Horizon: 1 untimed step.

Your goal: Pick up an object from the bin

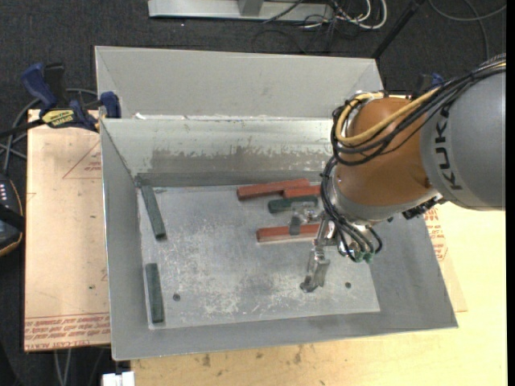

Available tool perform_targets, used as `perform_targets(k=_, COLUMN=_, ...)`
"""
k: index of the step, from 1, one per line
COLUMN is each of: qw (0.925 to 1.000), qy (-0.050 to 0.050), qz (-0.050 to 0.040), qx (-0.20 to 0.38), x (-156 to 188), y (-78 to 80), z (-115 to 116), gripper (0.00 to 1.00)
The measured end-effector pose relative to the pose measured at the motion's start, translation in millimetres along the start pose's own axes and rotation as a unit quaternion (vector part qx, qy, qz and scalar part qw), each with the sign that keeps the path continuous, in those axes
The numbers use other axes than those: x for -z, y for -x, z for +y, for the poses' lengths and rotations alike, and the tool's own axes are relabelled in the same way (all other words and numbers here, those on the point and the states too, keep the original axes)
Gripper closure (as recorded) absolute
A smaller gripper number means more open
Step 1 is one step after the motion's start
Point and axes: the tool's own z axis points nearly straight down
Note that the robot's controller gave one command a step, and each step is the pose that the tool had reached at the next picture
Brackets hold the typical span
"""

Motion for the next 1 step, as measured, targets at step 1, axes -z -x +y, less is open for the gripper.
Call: perform_targets(k=1, qw=1.0000, qy=0.000, qz=-0.0042, qx=-0.001, x=4.3, y=1.7, z=-0.2, gripper=1.00)
